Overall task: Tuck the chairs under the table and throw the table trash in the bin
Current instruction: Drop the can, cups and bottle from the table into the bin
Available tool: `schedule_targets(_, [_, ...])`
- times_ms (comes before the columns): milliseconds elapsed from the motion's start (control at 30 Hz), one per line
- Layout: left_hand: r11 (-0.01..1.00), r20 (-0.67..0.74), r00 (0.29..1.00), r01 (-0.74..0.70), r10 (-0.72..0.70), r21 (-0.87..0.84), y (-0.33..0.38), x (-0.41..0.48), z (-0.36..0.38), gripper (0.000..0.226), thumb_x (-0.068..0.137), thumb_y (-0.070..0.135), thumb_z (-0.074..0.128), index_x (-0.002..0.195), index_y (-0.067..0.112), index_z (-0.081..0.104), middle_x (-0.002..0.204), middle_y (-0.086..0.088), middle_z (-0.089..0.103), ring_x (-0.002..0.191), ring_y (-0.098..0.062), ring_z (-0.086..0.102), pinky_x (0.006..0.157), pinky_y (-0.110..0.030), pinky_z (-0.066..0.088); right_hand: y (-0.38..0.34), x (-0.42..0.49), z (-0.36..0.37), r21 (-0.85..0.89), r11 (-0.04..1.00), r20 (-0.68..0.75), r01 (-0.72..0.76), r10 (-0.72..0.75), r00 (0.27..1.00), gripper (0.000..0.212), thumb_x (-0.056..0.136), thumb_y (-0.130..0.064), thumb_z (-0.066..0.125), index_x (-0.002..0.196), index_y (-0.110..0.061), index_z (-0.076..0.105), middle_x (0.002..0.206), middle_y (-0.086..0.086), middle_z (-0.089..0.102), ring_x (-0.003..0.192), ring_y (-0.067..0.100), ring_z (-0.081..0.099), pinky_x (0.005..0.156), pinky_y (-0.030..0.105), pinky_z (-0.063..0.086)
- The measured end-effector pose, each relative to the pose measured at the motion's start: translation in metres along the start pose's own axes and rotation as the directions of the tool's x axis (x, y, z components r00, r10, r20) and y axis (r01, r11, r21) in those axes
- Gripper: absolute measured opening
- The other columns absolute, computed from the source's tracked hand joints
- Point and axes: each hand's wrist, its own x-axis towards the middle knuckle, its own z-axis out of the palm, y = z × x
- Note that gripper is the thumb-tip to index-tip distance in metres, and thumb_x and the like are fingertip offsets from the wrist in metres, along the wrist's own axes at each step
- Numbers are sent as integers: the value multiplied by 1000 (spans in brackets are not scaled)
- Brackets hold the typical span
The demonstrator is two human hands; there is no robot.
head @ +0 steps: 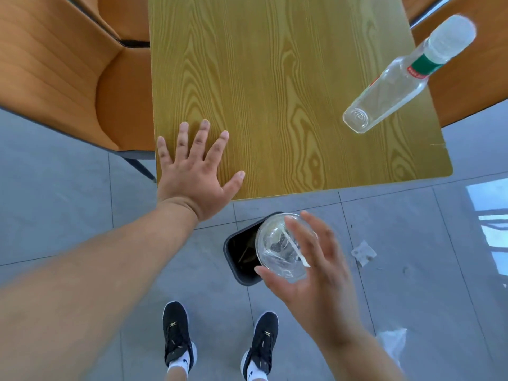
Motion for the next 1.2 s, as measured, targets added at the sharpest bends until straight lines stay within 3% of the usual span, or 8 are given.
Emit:
schedule_targets(200, [1000, 3, 1000, -3, 3, 5, 0, 0, 0, 85, 91, 86, 15, 163, 40, 13, 175, 0, 3, 159, -32, -8, 122, -68, -8, 33, -23, 27, -101, 981, 373, -167, 193, 908, 108, 77, -74, 72, 160, -50, 7, 170, -11, 15, 153, 24, 20, 121, 46, 31])
schedule_targets(333, [1000, 5, 1000, -4, 4, 18, -2, 0, -1, 84, 92, 85, 16, 163, 39, 12, 175, 0, 2, 159, -31, -9, 122, -68, -6, 43, 10, 3, -45, 962, 66, -269, 272, 960, 90, 81, -71, 64, 156, -36, 27, 160, -7, 36, 147, 18, 34, 116, 41, 36])
schedule_targets(467, [1000, -3, 1000, -11, 11, 22, -2, -1, -1, 84, 93, 84, 19, 164, 39, 14, 175, 0, 3, 159, -31, -8, 122, -69, -3, 65, 89, -51, 75, 943, -284, -325, 333, 899, 94, 82, -62, 72, 156, -25, 27, 155, 0, 39, 142, 26, 42, 112, 56, 42])
schedule_targets(567, [1000, -11, 1000, -10, 11, 25, -3, -1, 0, 84, 93, 84, 19, 164, 39, 14, 174, 0, 4, 159, -31, -8, 122, -69, -1, 77, 159, -84, 118, 933, -368, -340, 359, 858, 108, 79, -62, 79, 160, -20, 21, 162, 6, 33, 147, 27, 37, 113, 56, 41])
schedule_targets(667, [1000, -20, 1000, -11, 11, 24, -1, 0, 0, 84, 93, 84, 21, 164, 38, 16, 174, -1, 7, 159, -32, -6, 122, -69, 0, 78, 213, -94, 243, 903, -327, -355, 421, 846, 112, 76, -57, 85, 160, -15, 23, 160, 5, 36, 147, 19, 36, 119, 46, 35])
schedule_targets(767, [1000, -13, 1000, -12, 12, 21, 2, 0, -1, 85, 93, 84, 20, 164, 38, 16, 174, -1, 7, 159, -32, -5, 122, -69, -1, 74, 239, -92, 293, 893, -283, -342, 423, 861, 81, 80, -49, 85, 145, -20, 46, 133, -6, 59, 122, 11, 57, 108, 37, 47])
schedule_targets(900, [1000, 4, 1000, -6, 6, 18, 2, 1, -4, 85, 92, 84, 17, 164, 38, 15, 174, -2, 5, 159, -32, -7, 122, -69, -2, 50, 213, -70, 272, 917, -205, -293, 353, 913, 55, 84, -47, 80, 128, -28, 56, 114, -15, 65, 104, 3, 63, 91, 26, 51])
schedule_targets(1200, [1000, -4, 1000, -4, 4, -2, 0, 0, -2, 86, 91, 84, 18, 163, 38, 16, 174, -2, 7, 159, -33, -5, 121, -70, -2, -16, 24, -12, 270, 954, 190, -132, 82, 978, 65, 76, -54, 82, 131, -42, 50, 126, -22, 59, 114, 10, 63, 90, 16, 47])
